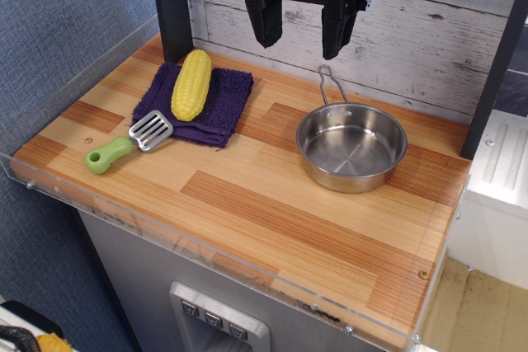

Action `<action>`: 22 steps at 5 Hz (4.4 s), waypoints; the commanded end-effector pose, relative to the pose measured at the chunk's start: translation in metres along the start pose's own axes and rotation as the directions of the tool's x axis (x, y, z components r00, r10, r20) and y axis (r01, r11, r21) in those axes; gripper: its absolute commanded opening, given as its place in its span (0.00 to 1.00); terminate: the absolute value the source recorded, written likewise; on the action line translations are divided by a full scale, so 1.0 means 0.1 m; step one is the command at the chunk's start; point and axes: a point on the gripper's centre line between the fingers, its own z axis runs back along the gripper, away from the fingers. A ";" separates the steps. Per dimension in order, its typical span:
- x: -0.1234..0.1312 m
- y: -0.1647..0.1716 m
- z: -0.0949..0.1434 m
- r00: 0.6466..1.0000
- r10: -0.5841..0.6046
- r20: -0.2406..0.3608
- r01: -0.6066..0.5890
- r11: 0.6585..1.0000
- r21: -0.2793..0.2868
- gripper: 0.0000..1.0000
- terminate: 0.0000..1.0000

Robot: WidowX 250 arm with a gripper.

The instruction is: Move corn to front of pot, pointing to pot.

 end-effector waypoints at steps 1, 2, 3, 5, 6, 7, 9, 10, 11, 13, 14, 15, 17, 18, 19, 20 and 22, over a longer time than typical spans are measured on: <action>0.00 0.00 0.00 1.000 0.000 0.000 0.000 1.000 0.000 1.00 0.00; 0.06 0.25 0.01 0.998 0.060 0.021 -0.060 0.998 0.017 1.00 0.00; 0.10 0.53 -0.01 0.995 0.097 0.028 -0.098 0.995 0.034 1.00 0.00; 0.03 1.02 0.03 0.986 0.132 0.097 -0.142 0.985 0.096 1.00 0.00; 0.02 1.13 -0.04 0.988 0.091 0.123 -0.109 0.982 0.151 1.00 0.00; 0.05 1.28 -0.09 0.985 0.094 0.144 -0.113 0.984 0.135 1.00 0.00; 0.08 1.60 -0.32 0.978 0.183 0.095 -0.192 0.977 0.089 1.00 0.00; 0.06 1.69 -0.46 0.972 0.227 0.056 -0.231 0.971 0.063 1.00 0.00; 0.03 1.71 -0.59 0.969 0.245 0.022 -0.246 0.967 0.071 1.00 0.00; 0.03 1.64 -0.70 0.970 0.245 0.002 -0.244 0.965 0.095 1.00 0.00; 0.01 1.60 -0.77 0.970 0.244 -0.014 -0.241 0.965 0.100 1.00 0.00; 0.00 1.57 -0.78 0.969 0.247 0.001 -0.245 0.962 0.118 0.00 0.00; -0.01 1.52 -0.67 0.972 0.233 0.032 -0.235 0.964 0.121 0.00 0.00; -0.02 1.45 -0.46 0.972 0.227 0.060 -0.232 0.968 0.100 0.00 0.00; -0.04 1.30 -0.28 0.972 0.221 0.081 -0.226 0.972 0.070 0.00 0.00; -0.07 1.00 -0.11 0.980 0.185 0.075 -0.191 0.979 0.076 0.00 0.00; -0.39 0.44 -0.14 0.995 0.084 0.047 -0.086 0.995 0.040 0.00 0.00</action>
